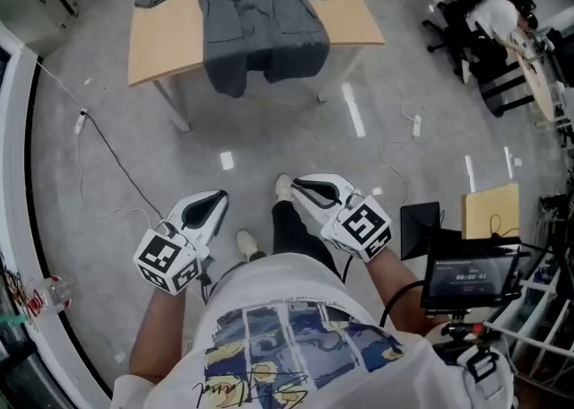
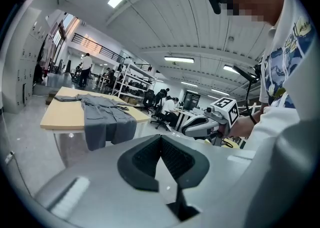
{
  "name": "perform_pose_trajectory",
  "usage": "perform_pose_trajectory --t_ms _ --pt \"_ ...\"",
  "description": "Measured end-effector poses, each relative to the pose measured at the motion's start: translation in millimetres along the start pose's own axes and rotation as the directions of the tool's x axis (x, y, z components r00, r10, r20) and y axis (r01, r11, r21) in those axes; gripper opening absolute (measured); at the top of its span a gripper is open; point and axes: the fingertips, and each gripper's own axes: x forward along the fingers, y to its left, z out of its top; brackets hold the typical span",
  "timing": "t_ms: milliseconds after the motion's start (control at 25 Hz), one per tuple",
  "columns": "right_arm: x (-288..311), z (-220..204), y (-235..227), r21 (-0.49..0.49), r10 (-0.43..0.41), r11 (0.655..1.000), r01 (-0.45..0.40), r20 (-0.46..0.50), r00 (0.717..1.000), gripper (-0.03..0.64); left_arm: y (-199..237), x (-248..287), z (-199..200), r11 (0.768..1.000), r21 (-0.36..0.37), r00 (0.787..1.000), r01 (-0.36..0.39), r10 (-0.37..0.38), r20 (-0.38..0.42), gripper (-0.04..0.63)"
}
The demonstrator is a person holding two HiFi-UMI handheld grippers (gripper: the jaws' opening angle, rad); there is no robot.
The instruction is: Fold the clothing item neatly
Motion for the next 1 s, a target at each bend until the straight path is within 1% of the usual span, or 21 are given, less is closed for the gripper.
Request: perform_pose_trajectory --t_ms 200,360,560,640,760,880,1000 --pt "10 14 -44 -0.001 0.003 1.0 -0.003 0.024 1.0 0.018 19 39 21 1.0 0.014 1.0 0.007 -0.006 -0.013 0.008" --pt "21 29 -94 -0.014 0.013 1.0 -0.012 0.052 0.999 0.018 38 78 47 0.999 0.04 1.0 -0.001 0.002 -0.024 0.008" --pt "26 40 -160 -0.033 0.028 0.999 -0.026 0.058 0.998 0.018 60 139 81 0.998 0.052 1.0 -0.018 0.019 -0.021 0.008" --pt "28 41 -182 -0.043 0.035 0.999 -0.032 0.066 0.997 0.018 66 158 90 0.997 0.07 0.999 -0.031 0.033 -0.028 0.008" --pt "27 41 -199 -0.048 0.04 0.998 -0.036 0.079 0.996 0.018 66 171 98 0.994 0.1 0.998 -0.052 0.055 -0.031 0.008" --pt "34 39 -216 -0.037 0.044 0.998 -0.041 0.079 0.996 0.018 72 182 106 0.994 0.088 0.997 -0.071 0.073 -0.021 0.008" --pt "55 41 -240 -0.018 0.047 0.999 -0.045 0.067 0.997 0.02 93 197 113 0.994 0.079 0.997 -0.072 0.074 -0.027 0.008"
